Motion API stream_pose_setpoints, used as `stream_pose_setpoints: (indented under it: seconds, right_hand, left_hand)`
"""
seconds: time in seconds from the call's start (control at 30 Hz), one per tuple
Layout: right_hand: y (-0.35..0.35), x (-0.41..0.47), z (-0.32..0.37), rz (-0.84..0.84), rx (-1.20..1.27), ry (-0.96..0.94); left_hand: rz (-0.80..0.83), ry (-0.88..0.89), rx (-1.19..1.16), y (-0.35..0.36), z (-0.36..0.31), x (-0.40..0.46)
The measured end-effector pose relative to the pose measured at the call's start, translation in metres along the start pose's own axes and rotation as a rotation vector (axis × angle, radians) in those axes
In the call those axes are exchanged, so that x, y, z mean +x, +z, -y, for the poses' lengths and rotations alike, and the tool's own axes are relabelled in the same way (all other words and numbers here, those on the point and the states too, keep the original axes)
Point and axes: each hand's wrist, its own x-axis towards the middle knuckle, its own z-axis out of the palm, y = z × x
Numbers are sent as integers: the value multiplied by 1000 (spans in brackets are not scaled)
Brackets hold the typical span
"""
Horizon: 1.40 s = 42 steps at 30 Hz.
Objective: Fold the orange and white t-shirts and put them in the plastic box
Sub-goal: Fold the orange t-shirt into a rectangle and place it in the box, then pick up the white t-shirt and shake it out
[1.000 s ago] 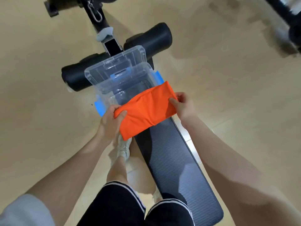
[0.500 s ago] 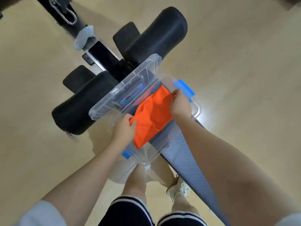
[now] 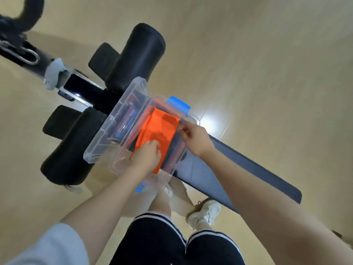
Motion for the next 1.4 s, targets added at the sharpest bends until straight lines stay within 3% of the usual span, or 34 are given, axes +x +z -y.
stream_pose_setpoints:
  seconds: [0.17, 0.37, 0.63, 0.9, 1.13, 1.4]
  right_hand:
    - [-69, -69, -35, -95, -26, 31]
    - [-118, -177, -136, -273, 120, 276]
    - [-115, -349, -339, -507, 423, 612]
    - [-108, -487, -540, -486, 580, 745]
    - [-62, -508, -664, -460, 705, 861]
    - [74, -418, -803, -480, 728, 933]
  left_hand:
    - [13, 252, 36, -13, -96, -14]
    - [189, 437, 126, 52, -203, -57]
    - [383, 541, 216, 244, -308, -145]
    - [459, 478, 298, 458, -374, -223]
    - [525, 411, 274, 599, -390, -216]
    - [458, 457, 363, 767, -345, -103]
